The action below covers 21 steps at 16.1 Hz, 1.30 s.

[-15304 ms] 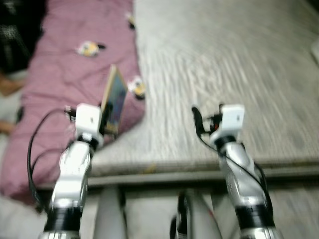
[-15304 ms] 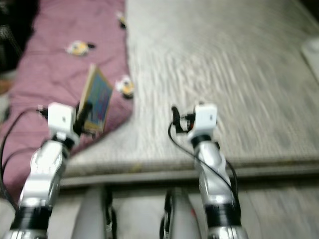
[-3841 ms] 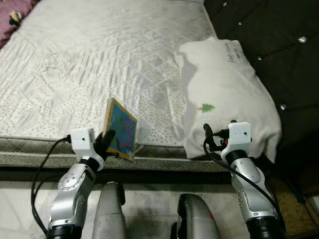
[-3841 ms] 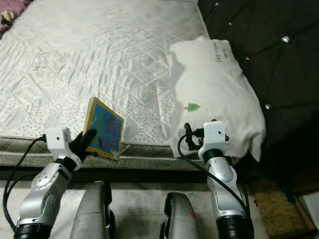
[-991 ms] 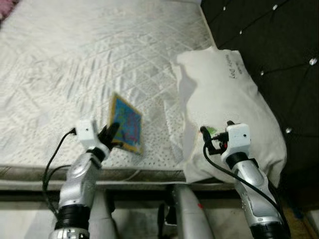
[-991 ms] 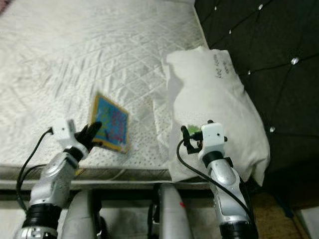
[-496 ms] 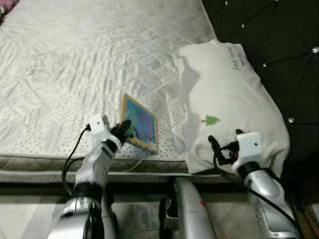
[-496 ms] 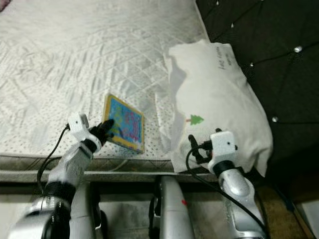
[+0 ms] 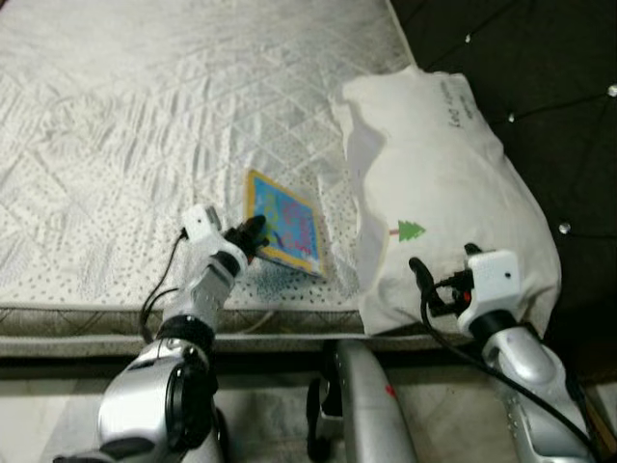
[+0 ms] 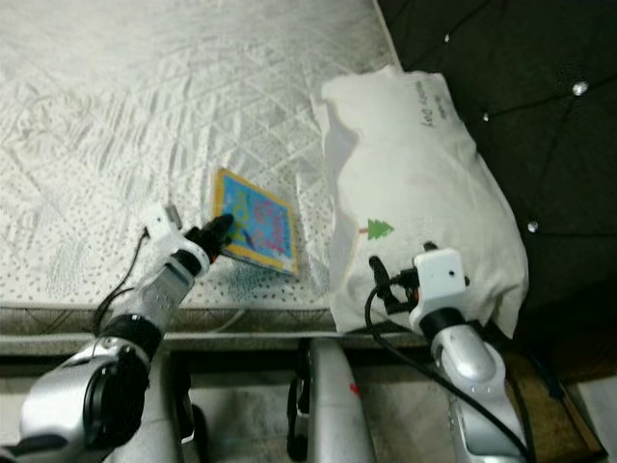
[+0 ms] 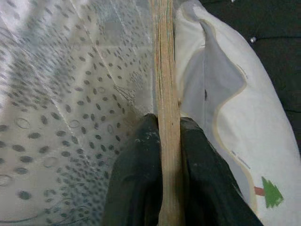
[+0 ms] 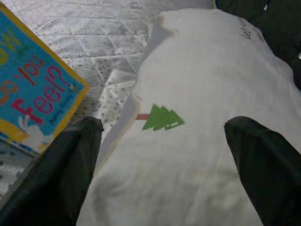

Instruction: Clean up the room

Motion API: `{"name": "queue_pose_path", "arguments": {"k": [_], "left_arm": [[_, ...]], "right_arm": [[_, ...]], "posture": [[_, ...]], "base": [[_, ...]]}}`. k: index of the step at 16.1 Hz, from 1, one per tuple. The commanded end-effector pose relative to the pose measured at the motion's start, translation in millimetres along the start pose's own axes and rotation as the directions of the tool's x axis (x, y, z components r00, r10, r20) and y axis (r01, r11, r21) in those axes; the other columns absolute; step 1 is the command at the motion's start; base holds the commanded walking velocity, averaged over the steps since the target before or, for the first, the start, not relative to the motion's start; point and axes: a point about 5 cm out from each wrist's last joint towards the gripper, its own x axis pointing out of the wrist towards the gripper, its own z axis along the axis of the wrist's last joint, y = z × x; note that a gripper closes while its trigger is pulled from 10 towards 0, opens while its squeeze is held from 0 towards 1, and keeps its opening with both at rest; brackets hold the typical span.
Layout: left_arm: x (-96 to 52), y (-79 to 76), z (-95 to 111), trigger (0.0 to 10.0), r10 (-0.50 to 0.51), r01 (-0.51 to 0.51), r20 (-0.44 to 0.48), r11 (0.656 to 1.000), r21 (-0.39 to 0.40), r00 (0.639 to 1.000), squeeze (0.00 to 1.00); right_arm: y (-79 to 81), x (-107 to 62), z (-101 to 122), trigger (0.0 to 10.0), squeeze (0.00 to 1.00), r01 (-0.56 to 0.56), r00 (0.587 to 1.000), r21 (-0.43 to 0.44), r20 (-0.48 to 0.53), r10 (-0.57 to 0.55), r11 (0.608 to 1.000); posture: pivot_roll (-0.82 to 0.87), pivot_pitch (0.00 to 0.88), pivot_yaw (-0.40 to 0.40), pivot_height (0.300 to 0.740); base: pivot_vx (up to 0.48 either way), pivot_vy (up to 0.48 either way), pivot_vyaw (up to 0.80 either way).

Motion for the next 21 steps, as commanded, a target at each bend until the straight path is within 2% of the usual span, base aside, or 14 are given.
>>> {"name": "queue_pose_path", "arguments": {"k": [1,2,4,6,8,9,12,14,17,21], "left_arm": [[4.5,-11.8,-12,10.0,-0.041,0.040,-0.049,0.999,-0.005,0.998,0.00],[4.0,-13.0,-21,10.0,-0.041,0.038,-0.084,0.998,-0.040,0.996,0.00],[2.5,-14.1,-34,10.0,-0.035,0.035,-0.149,0.999,-0.001,0.988,0.00],[2.6,-15.4,-38,10.0,-0.030,0.030,-0.160,1.000,-0.004,0.987,0.00],[0.6,-12.2,-42,10.0,-0.015,0.020,-0.179,1.000,0.022,0.984,0.00],[-0.3,-9.9,-42,10.0,-0.003,0.010,-0.177,0.999,0.042,0.984,0.00],[0.1,0.7,-18,10.0,0.070,-0.065,-0.047,0.994,0.087,0.996,0.00],[0.1,2.5,-11,10.0,0.080,-0.079,-0.010,0.991,0.108,0.997,0.00],[-0.4,2.1,-16,10.0,0.079,-0.074,-0.032,0.990,0.119,0.996,0.00],[2.2,-7.4,-25,10.0,0.028,-0.022,-0.062,0.995,0.099,0.998,0.00]], "right_arm": [[-6.5,-3.3,1,10.0,0.00,0.012,1.000,-0.018,-0.011,-0.012,1.000],[-6.2,-3.8,2,10.0,0.00,0.006,1.000,-0.017,-0.011,-0.007,1.000],[0.5,-6.2,3,10.0,0.00,-0.050,0.998,0.030,-0.027,0.051,0.998],[7.2,-11.4,2,10.0,0.00,-0.103,0.992,0.061,-0.061,0.107,0.993],[7.3,-12.9,-2,10.0,0.00,-0.102,0.991,0.048,-0.080,0.105,0.994],[7.3,-13.0,-3,10.0,0.00,-0.100,0.991,0.050,-0.086,0.104,0.994],[5.4,-14.6,-5,10.0,0.00,-0.081,0.992,0.042,-0.092,0.085,0.996],[5.8,-14.9,-5,10.0,0.00,-0.080,0.993,0.035,-0.090,0.082,0.996],[6.6,-12.5,-5,10.0,0.00,-0.078,0.993,0.031,-0.085,0.080,0.996],[6.4,-10.8,-4,10.0,0.00,-0.077,0.994,0.021,-0.076,0.078,0.997]], "posture": [[-0.25,0.174,-0.142,0.591],[-0.25,0.173,-0.142,0.591],[-0.25,0.172,-0.144,0.591],[-0.25,0.170,-0.145,0.591],[-0.25,0.168,-0.142,0.591],[-0.25,0.167,-0.138,0.591],[-0.24,0.166,-0.129,0.591],[-0.24,0.165,-0.126,0.591],[-0.24,0.164,-0.125,0.591],[-0.24,0.163,-0.127,0.591]], "base": [[0.000,0.000,0.00],[0.000,0.000,0.00],[0.000,0.000,0.00],[0.000,0.000,0.00],[0.000,0.000,0.00],[0.000,0.000,0.00],[0.000,0.000,0.00],[0.000,0.000,0.00],[0.000,0.000,0.00],[0.000,0.000,0.00]]}}
